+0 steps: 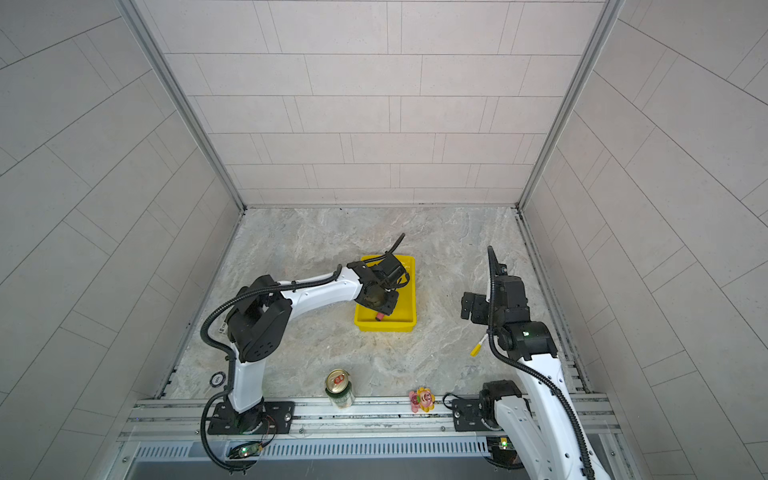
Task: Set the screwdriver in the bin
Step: 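Open the left gripper to drop the screwdriver into the bin, then rise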
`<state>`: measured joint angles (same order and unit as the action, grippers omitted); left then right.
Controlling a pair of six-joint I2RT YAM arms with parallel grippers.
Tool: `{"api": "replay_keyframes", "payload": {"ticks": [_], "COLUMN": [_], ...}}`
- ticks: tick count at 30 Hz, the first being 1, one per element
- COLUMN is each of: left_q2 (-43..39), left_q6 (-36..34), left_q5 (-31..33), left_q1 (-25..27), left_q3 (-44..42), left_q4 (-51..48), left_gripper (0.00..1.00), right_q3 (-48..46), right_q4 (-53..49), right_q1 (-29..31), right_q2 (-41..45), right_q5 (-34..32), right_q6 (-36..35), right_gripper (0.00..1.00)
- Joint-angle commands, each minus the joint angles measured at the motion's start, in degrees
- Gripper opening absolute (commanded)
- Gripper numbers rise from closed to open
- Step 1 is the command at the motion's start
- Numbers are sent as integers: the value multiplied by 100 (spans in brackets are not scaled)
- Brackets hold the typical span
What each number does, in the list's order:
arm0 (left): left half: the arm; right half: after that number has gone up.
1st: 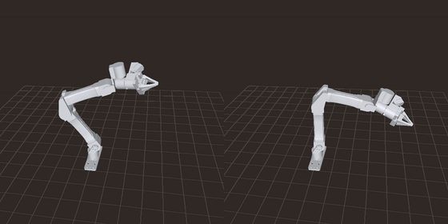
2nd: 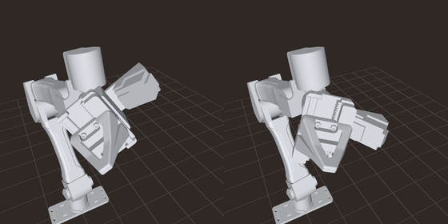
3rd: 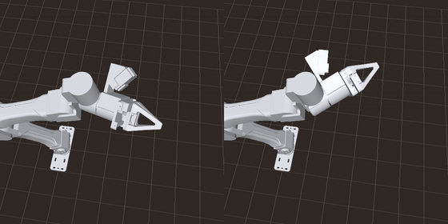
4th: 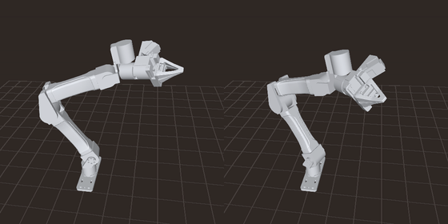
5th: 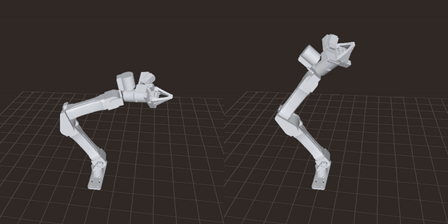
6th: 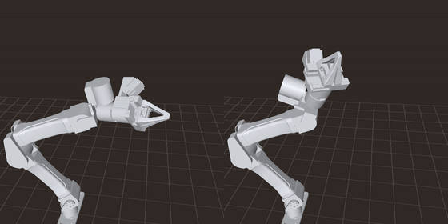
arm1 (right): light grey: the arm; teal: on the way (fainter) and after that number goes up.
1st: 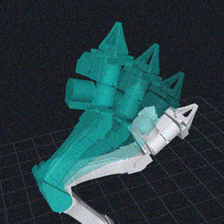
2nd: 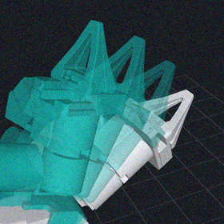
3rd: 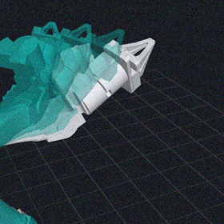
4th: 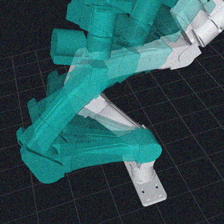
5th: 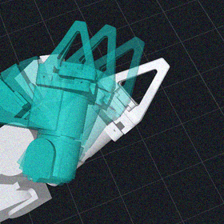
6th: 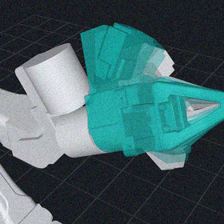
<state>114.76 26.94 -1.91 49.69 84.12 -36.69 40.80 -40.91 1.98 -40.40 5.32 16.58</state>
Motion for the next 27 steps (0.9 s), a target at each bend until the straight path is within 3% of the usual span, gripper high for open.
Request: {"api": "replay_keyframes", "payload": {"ticks": [1, 7, 10, 15, 24, 27], "left_q2": [-23, -529, -994, -1881, -3069, -3089], "left_q6": [42, -169, -348, -650, -1172, -1179], "left_q5": [119, 330, 840, 1521, 2053, 1678], "left_q1": [32, 32, -7, -161, -482, -605], "left_q3": [138, 478, 655, 574, 422, 518], "left_q4": [-51, -473, -793, -948, -1197, -1064], "left_gripper": [55, 72, 100, 100, 100, 100], "right_q3": [-63, -54, -54, -54, 74, 36], "right_q4": [12, -14, -23, -32, -268, -252], "right_q1": [22, 22, 23, 22, 22, 22], "right_q2": [58, 67, 71, 57, 77, 211], "right_q5": [-31, -14, 3, 4, -65, -129], "right_q6": [0, 8, -5, -3, -74, -23], "right_gripper": [99, 99, 99, 99, 99, 99]}}
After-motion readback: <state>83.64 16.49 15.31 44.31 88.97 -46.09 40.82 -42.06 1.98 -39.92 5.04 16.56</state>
